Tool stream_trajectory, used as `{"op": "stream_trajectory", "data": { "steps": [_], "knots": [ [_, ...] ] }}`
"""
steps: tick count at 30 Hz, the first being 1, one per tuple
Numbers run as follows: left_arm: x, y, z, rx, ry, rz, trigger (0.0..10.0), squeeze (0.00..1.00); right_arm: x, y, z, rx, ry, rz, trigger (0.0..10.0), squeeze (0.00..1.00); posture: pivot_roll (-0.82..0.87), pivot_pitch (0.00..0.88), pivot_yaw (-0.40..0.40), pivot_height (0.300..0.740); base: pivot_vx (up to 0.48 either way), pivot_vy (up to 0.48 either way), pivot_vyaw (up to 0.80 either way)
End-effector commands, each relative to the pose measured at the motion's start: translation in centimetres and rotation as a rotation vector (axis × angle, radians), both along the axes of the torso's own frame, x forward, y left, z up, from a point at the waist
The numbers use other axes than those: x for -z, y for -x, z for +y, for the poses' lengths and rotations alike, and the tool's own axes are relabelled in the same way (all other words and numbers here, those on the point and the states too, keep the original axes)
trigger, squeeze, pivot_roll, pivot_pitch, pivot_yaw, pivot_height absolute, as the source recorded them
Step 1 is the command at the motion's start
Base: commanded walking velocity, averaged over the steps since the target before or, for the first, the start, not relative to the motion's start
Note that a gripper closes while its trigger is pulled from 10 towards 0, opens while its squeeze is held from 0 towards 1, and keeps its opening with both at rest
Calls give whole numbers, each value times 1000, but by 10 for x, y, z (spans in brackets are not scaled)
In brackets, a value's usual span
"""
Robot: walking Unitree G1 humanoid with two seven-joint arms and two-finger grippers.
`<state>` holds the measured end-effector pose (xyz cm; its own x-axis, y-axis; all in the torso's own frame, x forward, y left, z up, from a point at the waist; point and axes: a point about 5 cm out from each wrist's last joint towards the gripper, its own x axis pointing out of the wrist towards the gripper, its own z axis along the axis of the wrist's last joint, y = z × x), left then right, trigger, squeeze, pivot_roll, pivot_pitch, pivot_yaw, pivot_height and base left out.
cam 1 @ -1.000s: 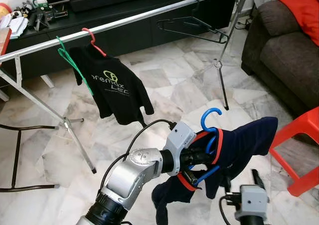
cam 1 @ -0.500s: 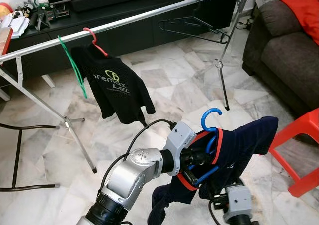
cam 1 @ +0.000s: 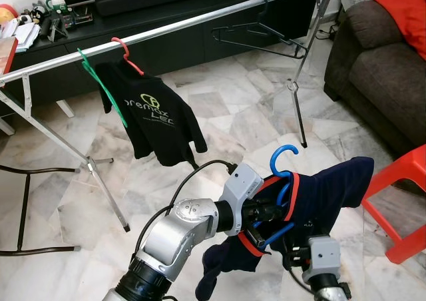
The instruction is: Hang hanger
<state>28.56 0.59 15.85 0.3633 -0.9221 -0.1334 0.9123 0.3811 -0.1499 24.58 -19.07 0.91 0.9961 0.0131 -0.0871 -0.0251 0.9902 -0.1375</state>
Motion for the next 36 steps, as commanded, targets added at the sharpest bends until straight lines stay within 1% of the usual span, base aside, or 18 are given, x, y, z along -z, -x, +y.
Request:
{"op": "stream_trajectory", "data": {
  "steps": [1,7,10,11,12,13,17,18,19,22,23,25,26,28,29,30,33,36],
  "knots": [
    [-8,5,-5,35,22,-24,10000,0,9,6,1,9,-14,40,10000,0,-91,226,80,740,0,0,0],
    [-7,7,-7,43,25,-20,10000,0,5,2,0,18,-40,7,10000,0,-93,228,83,740,0,0,0],
    [-6,8,-8,47,26,-18,10000,0,0,0,1,14,-4,-32,10000,0,-96,226,84,740,0,0,0],
    [-6,8,-8,48,26,-18,10000,0,-2,-1,2,18,10,-60,10000,0,-96,226,84,740,0,0,0],
    [-6,9,-9,49,26,-18,10000,0,-4,-1,1,38,14,-83,10000,0,-96,224,84,740,0,0,0],
    [-6,9,-9,49,26,-18,10000,0,-4,-1,1,38,14,-83,10000,0,-96,224,84,740,0,0,0],
    [-6,9,-9,51,25,-18,10000,0,-12,-5,-4,77,27,-139,10000,0,-96,223,84,740,0,0,0],
    [-5,9,-9,51,24,-18,10000,0,-13,-6,-5,94,37,-145,10000,0,-96,223,84,740,0,0,0],
    [-5,9,-9,51,22,-18,10000,0,-14,-6,-10,138,63,-156,10000,0,-96,221,80,740,0,0,0],
    [-5,9,-9,51,21,-18,10000,0,-16,-6,-13,176,79,-163,10000,0,-95,221,80,740,0,0,0],
    [-5,9,-9,50,21,-18,10000,0,-20,-8,-20,246,94,-176,10000,0,-91,221,80,740,0,0,0],
    [-5,9,-9,50,21,-18,10000,0,-20,-8,-20,246,94,-176,10000,0,-91,221,80,740,0,0,0],
    [-5,9,-9,49,21,-18,10000,0,-25,-9,-24,294,107,-203,10000,0,-91,220,80,740,0,0,0],
    [-4,9,-8,49,18,-19,10000,0,-31,-8,-26,330,121,-238,10000,0,-91,220,80,740,0,0,0],
    [-4,9,-8,47,17,-18,10000,0,-36,-7,-28,356,136,-265,7882,0,-94,217,79,740,0,0,0],
    [-4,8,-7,46,16,-18,10000,0,-37,-6,-28,362,139,-273,0,0,-94,217,79,740,0,0,0],
    [-3,8,-7,45,15,-18,10000,0,-38,-6,-27,366,139,-281,0,0,-94,217,79,740,0,0,0],
    [-2,8,-6,39,12,-17,10000,0,-41,-4,-22,359,141,-294,0,0,-96,208,76,740,0,0,0]
  ]
}}
